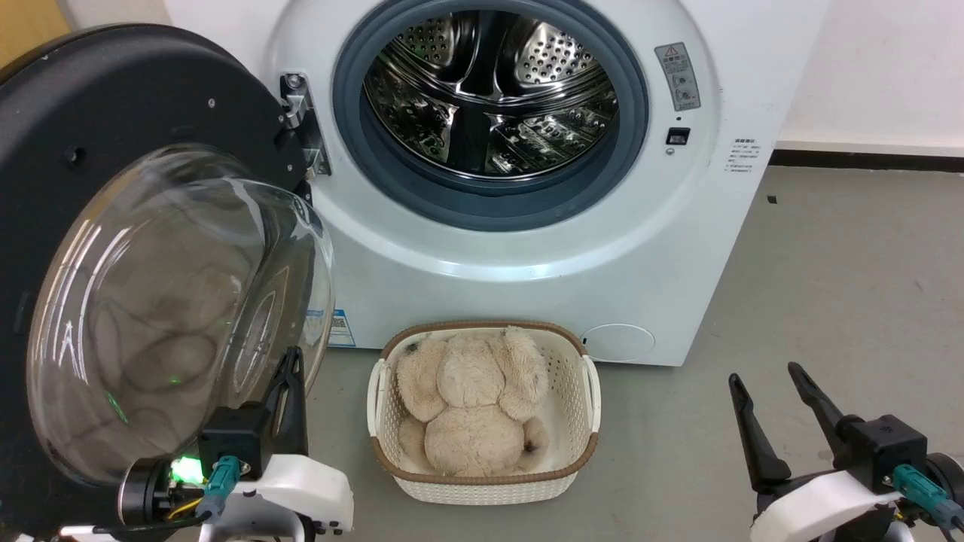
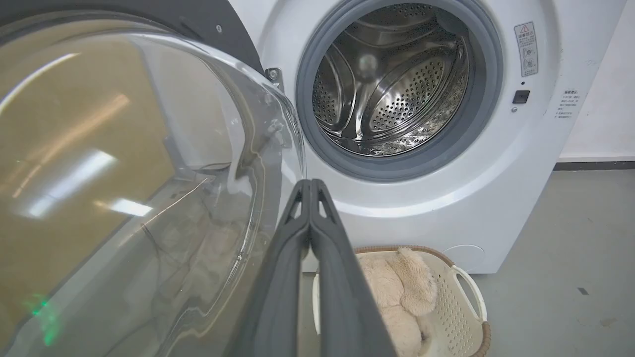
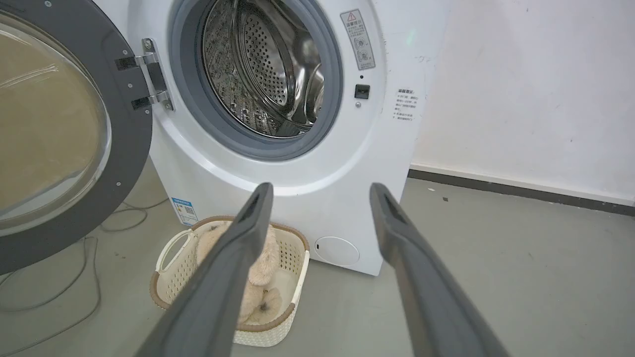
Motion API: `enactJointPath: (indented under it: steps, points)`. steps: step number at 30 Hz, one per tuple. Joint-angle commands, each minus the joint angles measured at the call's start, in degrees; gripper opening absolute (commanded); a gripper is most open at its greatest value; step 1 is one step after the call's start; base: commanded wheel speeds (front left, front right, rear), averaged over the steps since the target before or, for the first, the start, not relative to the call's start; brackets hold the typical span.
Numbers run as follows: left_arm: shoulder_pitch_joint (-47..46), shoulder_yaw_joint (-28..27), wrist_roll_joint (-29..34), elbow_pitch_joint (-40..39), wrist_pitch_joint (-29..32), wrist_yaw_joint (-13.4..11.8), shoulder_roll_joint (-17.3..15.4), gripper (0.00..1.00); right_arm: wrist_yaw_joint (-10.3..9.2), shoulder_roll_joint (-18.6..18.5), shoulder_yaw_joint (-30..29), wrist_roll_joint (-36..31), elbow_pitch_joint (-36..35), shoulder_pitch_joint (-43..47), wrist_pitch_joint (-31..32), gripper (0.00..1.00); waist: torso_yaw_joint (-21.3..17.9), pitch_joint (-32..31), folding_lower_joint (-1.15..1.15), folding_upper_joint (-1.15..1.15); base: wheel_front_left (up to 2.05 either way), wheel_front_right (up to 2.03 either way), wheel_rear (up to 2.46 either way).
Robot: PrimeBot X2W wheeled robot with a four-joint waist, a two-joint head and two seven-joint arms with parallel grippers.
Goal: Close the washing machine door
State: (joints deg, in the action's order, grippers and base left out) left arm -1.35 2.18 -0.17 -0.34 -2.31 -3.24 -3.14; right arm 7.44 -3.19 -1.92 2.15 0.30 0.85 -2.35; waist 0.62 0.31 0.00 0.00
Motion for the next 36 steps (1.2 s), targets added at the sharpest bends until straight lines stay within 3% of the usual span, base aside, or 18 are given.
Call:
enactJointPath:
  steps: [1, 23, 31, 36]
  points:
    - [-1.0, 0.3, 0.3, -0.6, -0.6, -0.5, -0.5, 0.0, 0.01, 0.1, -0.3, 0.8, -0.1, 0.1, -0.6, 1.0, 0.2, 0.0, 0.0, 0.0, 0.0, 0.0, 0.0]
    - [-10.0, 0.8, -0.7, -9.3, -3.2, -0.6, -4.4, 0.0, 0.02, 0.1, -2.4, 2.9, -0.3, 0.4, -3.2, 1.0, 5.5, 0.5, 0.0, 0.0, 0.0, 0.0, 0.0]
    - [-14.4, -1.8, -3.2, -12.6, -4.2, 0.5, -5.0, 0.0, 0.02, 0.1, -3.4, 3.5, -0.5, 0.3, -4.2, 1.0, 8.2, 1.2, 0.0, 0.0, 0.0, 0.0, 0.0]
    - [-17.3, -5.0, -6.7, -13.4, -4.8, 2.5, -4.1, 0.0, 0.02, 0.1, -4.1, 3.8, -0.5, 0.1, -4.8, 1.0, 10.2, 1.8, 0.0, 0.0, 0.0, 0.0, 0.0]
